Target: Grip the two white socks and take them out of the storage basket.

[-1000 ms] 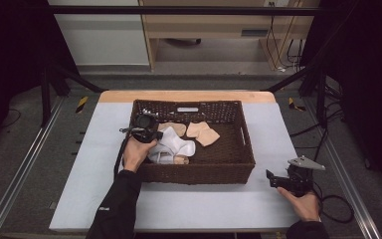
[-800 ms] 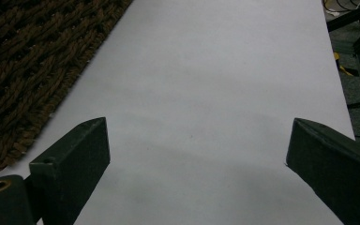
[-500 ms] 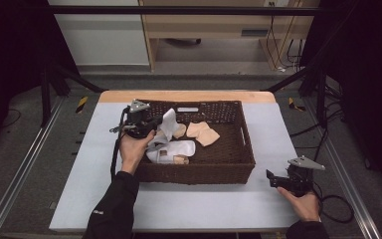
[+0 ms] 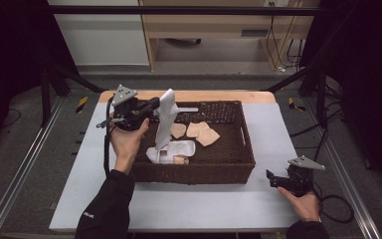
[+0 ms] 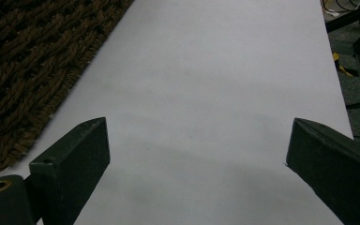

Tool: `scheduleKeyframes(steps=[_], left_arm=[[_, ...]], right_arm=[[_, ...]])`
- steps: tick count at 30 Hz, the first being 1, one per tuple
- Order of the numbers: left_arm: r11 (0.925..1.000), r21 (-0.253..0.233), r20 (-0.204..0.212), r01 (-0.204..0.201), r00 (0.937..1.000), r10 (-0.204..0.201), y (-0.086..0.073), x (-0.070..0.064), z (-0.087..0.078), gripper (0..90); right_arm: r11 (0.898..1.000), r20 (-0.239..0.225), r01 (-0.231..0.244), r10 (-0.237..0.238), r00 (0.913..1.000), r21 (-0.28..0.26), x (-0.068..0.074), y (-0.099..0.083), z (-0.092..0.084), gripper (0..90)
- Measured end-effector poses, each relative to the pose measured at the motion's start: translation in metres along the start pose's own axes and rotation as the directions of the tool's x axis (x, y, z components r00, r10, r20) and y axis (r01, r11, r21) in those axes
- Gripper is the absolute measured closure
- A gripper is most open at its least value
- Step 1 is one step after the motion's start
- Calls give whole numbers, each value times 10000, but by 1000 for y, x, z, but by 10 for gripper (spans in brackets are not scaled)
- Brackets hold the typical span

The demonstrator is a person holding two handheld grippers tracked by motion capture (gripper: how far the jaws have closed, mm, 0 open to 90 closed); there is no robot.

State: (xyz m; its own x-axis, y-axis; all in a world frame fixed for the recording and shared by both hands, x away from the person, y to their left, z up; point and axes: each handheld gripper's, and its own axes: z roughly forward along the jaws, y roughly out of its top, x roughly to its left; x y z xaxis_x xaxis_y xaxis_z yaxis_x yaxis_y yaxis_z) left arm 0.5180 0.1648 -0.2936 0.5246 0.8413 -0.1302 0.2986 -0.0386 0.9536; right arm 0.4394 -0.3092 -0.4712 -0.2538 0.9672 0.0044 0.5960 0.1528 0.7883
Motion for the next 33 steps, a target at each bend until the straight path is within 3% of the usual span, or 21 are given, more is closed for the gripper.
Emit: scheduleKeyframes(steps=[3,11,18,24,33], left_arm=[[9986,-522,129,79,9999,-72,12,-2,-14,870],[9925,-1223,184,45,9998,-22,33,-4,-39,870],[9812,-1931,105,18,9999,2,50,-1,-67,870],[9732,-2297,-4,110,9999,-114,56,8,-90,870],[9681,-2500,-417,144,9988,-256,54,27,-118,871]], right_arm=[[10000,2,0,0,10000,8,0,0,0,66],[10000,1,-19,19,10000,38,0,0,0,67],[10000,-7,-15,16,10000,50,0,0,0,67],[10000,-21,-20,20,10000,82,0,0,0,67],[10000,34,-79,79,10000,3,0,0,-1,68]])
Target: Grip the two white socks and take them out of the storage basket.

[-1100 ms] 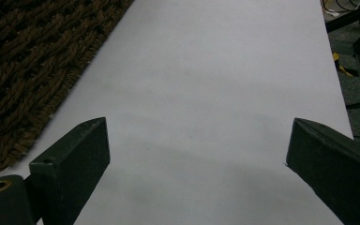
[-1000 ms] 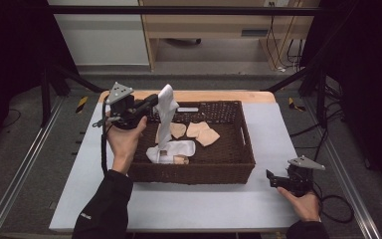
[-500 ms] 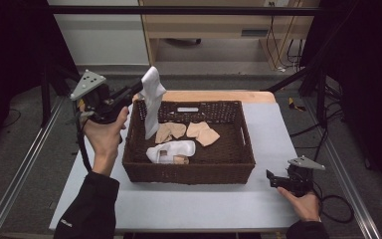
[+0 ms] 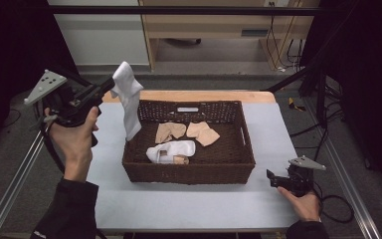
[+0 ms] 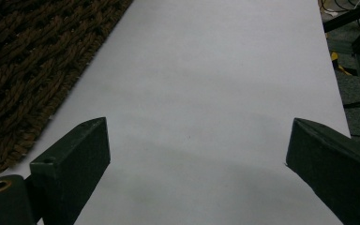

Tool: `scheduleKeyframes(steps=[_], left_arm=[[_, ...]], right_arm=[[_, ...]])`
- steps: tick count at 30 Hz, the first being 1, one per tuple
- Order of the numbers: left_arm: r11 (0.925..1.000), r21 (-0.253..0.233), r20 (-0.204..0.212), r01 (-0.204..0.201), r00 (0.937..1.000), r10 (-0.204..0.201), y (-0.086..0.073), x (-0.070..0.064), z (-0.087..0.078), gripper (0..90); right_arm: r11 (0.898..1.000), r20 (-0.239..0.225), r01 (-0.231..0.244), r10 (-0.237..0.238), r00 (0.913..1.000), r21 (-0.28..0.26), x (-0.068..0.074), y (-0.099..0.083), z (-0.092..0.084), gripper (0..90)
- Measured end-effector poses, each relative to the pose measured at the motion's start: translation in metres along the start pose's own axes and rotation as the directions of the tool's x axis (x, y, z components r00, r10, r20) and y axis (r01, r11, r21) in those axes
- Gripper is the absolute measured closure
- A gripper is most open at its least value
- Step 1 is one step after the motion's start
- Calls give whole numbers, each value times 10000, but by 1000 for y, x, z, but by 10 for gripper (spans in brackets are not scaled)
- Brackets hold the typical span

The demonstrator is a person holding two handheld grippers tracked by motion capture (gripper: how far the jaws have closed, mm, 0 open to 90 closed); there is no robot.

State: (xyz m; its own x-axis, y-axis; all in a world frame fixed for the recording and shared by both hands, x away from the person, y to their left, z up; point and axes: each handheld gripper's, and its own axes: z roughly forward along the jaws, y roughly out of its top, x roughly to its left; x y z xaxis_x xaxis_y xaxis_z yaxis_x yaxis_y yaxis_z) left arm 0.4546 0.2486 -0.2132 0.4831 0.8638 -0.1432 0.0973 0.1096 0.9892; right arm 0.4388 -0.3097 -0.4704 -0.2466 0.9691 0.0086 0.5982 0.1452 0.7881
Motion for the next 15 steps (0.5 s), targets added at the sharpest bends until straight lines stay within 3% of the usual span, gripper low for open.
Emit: scheduleKeyframes(steps=[8,15], left_arm=[[9994,-224,-451,256,9986,-266,-4,27,-27,870],[9974,-289,-902,655,9936,-679,-21,53,-47,870]], right_arm=[[10000,4,4,-4,10000,21,0,0,0,68],[9999,65,-7,8,10000,-109,0,0,-1,69]])
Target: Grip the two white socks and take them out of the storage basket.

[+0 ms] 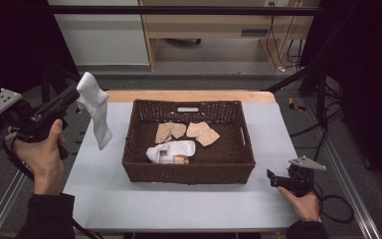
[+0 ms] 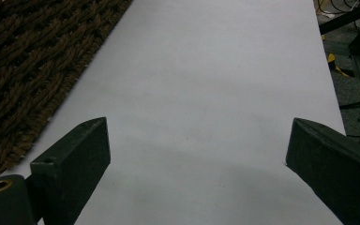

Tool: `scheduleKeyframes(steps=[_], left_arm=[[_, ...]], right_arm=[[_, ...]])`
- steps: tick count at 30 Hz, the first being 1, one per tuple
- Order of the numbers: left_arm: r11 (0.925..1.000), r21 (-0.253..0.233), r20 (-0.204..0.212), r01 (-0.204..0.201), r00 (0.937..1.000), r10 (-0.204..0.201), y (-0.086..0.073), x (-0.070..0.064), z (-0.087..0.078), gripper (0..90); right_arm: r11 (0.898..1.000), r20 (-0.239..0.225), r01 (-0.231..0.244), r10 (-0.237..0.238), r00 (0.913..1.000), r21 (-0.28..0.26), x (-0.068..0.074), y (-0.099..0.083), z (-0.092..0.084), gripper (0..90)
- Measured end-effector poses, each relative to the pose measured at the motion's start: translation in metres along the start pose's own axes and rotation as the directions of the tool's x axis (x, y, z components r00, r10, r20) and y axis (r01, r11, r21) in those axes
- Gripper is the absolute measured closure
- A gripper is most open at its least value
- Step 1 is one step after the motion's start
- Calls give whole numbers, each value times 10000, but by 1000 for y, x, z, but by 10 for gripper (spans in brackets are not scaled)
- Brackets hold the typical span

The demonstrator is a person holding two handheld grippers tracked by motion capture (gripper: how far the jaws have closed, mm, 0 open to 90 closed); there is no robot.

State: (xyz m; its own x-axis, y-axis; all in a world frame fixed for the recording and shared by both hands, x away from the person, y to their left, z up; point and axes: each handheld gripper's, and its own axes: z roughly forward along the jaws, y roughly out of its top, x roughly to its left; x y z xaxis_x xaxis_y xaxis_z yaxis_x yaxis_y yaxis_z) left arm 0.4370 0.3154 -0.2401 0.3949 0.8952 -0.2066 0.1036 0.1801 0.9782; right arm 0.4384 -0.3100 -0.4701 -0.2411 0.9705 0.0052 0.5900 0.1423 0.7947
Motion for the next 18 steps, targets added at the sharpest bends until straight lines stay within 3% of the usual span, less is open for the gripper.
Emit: scheduleKeyframes(steps=[5,8,12,13,17,18], left_arm=[[9997,189,-219,135,9997,-131,-13,12,-3,870],[9990,414,-377,180,9992,-164,-28,19,-5,870],[9947,881,-465,538,9977,-499,-58,33,-4,870],[9947,881,-465,538,9977,-499,-58,33,-4,870],[9871,1462,-751,656,9957,-551,-86,42,0,870],[9783,2013,-1076,492,9938,-279,-95,46,4,869]], right_arm=[[10000,1,14,-14,10000,7,0,0,0,69],[10000,-1,21,-21,10000,9,0,0,0,71],[10000,-7,10,-10,10000,39,1,0,0,73],[10000,-7,10,-10,10000,39,1,0,0,73],[10000,-25,16,-16,10000,68,1,0,0,74],[10000,-24,17,-16,10000,68,1,0,0,74]])
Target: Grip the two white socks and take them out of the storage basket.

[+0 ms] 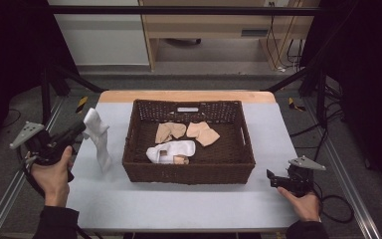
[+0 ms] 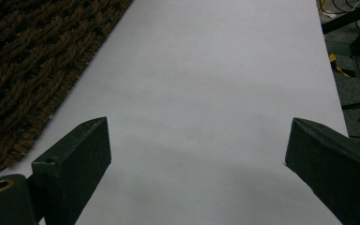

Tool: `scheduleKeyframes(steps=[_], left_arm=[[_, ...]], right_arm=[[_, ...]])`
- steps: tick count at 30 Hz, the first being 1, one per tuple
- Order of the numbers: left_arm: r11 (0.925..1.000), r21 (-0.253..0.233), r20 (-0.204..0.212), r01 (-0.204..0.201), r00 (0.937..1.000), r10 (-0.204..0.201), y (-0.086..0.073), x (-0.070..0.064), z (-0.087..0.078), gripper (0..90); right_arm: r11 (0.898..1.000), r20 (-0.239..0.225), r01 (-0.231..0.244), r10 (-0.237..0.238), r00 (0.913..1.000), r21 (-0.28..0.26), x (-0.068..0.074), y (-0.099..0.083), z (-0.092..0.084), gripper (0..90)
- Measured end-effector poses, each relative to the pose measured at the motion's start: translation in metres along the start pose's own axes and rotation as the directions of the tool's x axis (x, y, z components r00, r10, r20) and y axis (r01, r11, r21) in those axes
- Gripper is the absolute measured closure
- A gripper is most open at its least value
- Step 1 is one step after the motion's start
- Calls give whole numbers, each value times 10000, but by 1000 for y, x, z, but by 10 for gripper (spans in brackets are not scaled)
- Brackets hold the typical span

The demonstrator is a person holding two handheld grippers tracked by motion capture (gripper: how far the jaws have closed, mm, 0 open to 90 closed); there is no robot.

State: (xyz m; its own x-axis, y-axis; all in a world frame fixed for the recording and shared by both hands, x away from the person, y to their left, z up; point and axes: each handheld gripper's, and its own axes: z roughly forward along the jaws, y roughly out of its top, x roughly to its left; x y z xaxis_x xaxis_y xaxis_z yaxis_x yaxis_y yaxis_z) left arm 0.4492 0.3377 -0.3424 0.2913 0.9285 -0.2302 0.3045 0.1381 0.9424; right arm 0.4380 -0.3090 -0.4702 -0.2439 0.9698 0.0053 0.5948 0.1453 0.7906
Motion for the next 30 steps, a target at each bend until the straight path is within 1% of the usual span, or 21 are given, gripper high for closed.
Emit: scheduleKeyframes(steps=[1,2,4,5,6,7,8,9,11,13,14,15,17,19,21,25,26,27,28,29,30], left_arm=[[10000,0,0,0,10000,0,0,0,0,869],[9999,110,-216,-127,9997,129,-4,2,2,869],[9980,615,-372,-108,9992,131,-16,6,8,868],[9980,615,-372,-108,9992,131,-16,6,8,867],[9956,936,-523,-66,9986,115,-24,9,12,866],[9956,936,-523,-66,9986,115,-24,9,12,866],[9920,1259,-668,-50,9977,135,-33,12,16,866],[9920,1259,-668,-50,9977,135,-33,12,16,865],[9819,1892,-839,-69,9962,232,-45,16,22,864],[9752,2215,-935,-6,9954,218,-52,20,27,863],[9752,2215,-935,-6,9954,218,-52,20,27,863],[9705,2412,-961,3,9951,236,-55,22,29,863],[9603,2791,-1061,-64,9936,375,-63,23,33,862],[9445,3278,-1078,-214,9924,599,-71,24,39,849],[9318,3624,-915,-216,9941,586,-75,24,43,807],[9292,3682,-951,-311,9929,709,-77,23,46,666],[9372,3461,-1046,-427,9910,838,-75,22,45,633],[9372,3461,-1046,-427,9910,838,-75,22,45,606],[9430,3271,-982,-607,9903,978,-70,21,42,563],[9430,3271,-982,-607,9903,978,-70,21,42,523],[9500,3024,-1086,-780,9873,1157,-64,20,38,505]], right_arm=[[10000,0,0,0,10000,0,0,0,0,74],[10000,-13,2,-2,10000,12,0,0,0,74],[10000,-30,4,-4,10000,-47,0,0,-1,74],[10000,-30,4,-4,10000,-47,0,0,-1,74],[10000,-27,11,-11,10000,-21,0,0,-1,75],[10000,-27,11,-11,10000,-21,0,0,-1,75],[10000,-44,42,-42,10000,-12,0,-1,-1,75],[10000,-76,66,-66,9999,0,1,-1,-2,75],[9999,-41,129,-129,9999,44,1,-1,-1,76],[9999,-57,155,-155,9999,65,2,-2,-1,76],[9999,-57,155,-155,9999,65,2,-2,-1,76],[9998,-54,193,-192,9998,69,2,-2,-1,76],[9997,-55,217,-217,9997,105,2,-2,-1,76],[9996,-41,262,-261,9997,119,2,-2,-1,76],[9997,-41,229,-229,9997,112,2,-2,-1,76],[9998,-36,201,-201,9998,94,2,-2,-2,76],[9997,-53,211,-211,9998,89,2,-2,-2,76],[9998,-54,208,-207,9998,81,2,-2,-2,76],[9997,-58,228,-227,9997,57,1,-2,-3,76],[9998,-95,185,-184,9998,50,1,-2,-3,76],[9999,-105,154,-153,9998,42,1,-2,-4,76]])
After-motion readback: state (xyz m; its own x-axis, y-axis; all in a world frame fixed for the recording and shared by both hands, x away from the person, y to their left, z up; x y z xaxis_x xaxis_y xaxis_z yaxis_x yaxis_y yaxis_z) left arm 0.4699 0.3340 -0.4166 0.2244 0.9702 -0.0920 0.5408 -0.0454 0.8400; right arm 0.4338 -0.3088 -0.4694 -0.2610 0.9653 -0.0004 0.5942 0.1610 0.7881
